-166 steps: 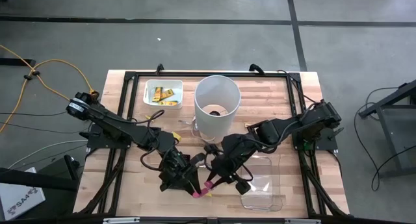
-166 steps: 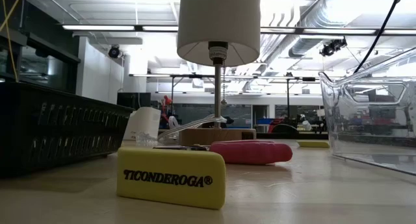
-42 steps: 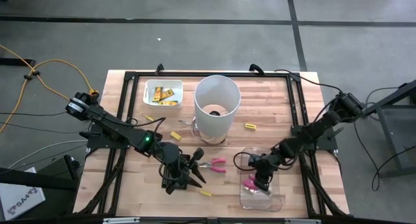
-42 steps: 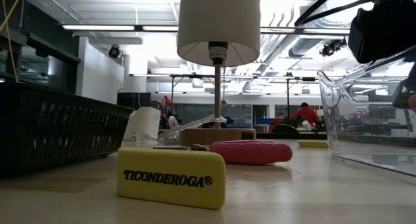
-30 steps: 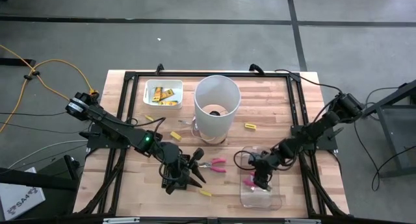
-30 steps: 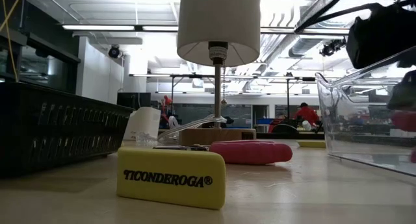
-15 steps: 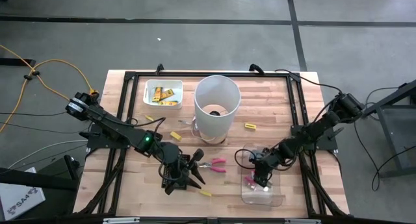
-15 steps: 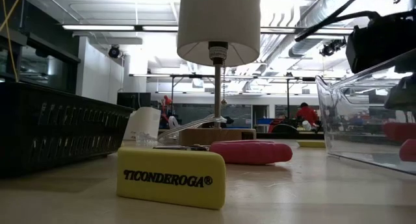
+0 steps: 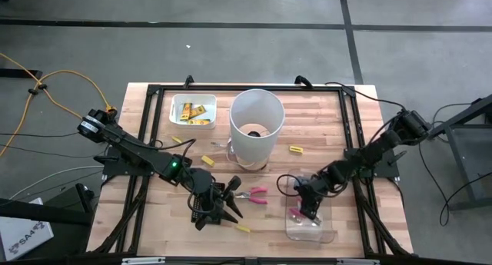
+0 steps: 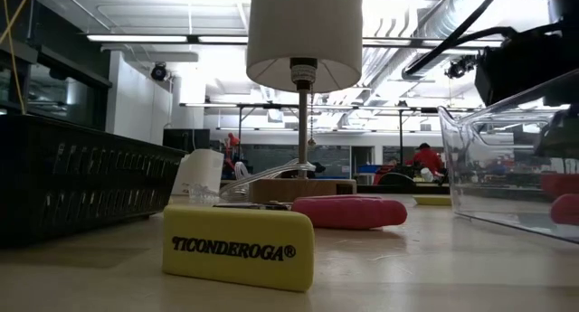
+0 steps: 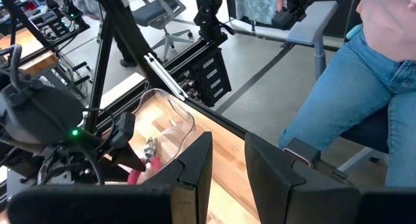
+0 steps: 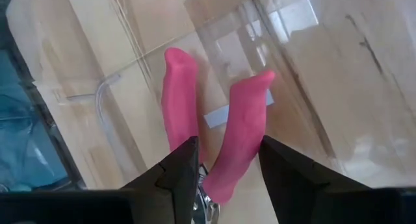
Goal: Pick & Place School Supplies
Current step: Put the pink hole puncher into the transparent bin
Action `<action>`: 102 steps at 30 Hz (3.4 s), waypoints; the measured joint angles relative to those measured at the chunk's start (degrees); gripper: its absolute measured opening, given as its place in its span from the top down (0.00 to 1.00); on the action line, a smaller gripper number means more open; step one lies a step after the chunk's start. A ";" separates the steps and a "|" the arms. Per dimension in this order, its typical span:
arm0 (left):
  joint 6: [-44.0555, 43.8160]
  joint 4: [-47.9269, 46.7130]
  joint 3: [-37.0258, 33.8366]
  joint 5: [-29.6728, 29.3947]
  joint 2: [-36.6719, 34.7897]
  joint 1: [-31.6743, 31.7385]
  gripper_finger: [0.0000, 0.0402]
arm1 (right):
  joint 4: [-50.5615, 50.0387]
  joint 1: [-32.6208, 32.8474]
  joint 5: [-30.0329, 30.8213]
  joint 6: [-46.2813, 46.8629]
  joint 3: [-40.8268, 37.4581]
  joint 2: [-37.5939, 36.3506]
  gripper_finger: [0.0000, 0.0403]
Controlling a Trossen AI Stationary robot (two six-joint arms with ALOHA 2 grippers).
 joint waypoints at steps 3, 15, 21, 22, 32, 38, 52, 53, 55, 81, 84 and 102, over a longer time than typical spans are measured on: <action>0.00 0.00 0.00 0.00 0.00 -0.13 0.79 | -0.51 -1.42 -1.47 -1.16 0.02 0.00 0.63; -0.04 -0.01 0.00 0.00 0.00 -0.20 0.79 | -2.06 -4.39 -2.86 -2.47 0.02 0.00 0.63; -0.04 -0.01 0.00 0.00 0.00 -0.20 0.79 | -5.81 -4.39 -3.85 -3.27 2.58 0.00 0.65; -0.04 -0.01 0.00 0.00 0.00 -0.20 0.79 | -6.93 -4.39 -3.85 -3.81 3.39 0.00 0.65; -0.07 -0.01 0.00 0.00 0.00 -0.20 0.79 | -11.47 -4.32 -1.78 -6.10 6.90 -0.02 0.67; 0.15 -0.02 0.00 0.00 0.00 -0.44 0.79 | -14.20 -4.30 -0.13 -6.75 6.91 -0.02 0.67; 0.28 -0.55 0.00 -0.02 0.00 -0.85 0.79 | -14.87 -4.34 -5.67 -8.62 9.65 -0.02 0.67; 0.28 -1.21 0.00 -0.05 0.00 -0.83 0.79 | -15.28 -4.34 -6.21 -8.96 10.37 -0.02 0.67; -0.12 -2.19 0.00 -0.61 0.00 -0.68 0.79 | -16.71 -4.35 -7.03 -9.85 12.20 -0.02 0.67; -5.93 -12.41 -0.02 -9.46 0.02 -0.63 0.79 | -27.06 -6.50 -0.81 -19.18 33.38 -0.02 0.67; -5.77 -12.36 -0.04 -11.74 0.79 -0.63 0.79 | -24.85 -7.33 -0.85 -21.74 33.38 -0.02 0.67; -5.03 -12.72 -0.11 -23.00 3.32 -5.34 0.79 | -11.88 -7.60 2.72 -35.58 33.31 6.07 0.67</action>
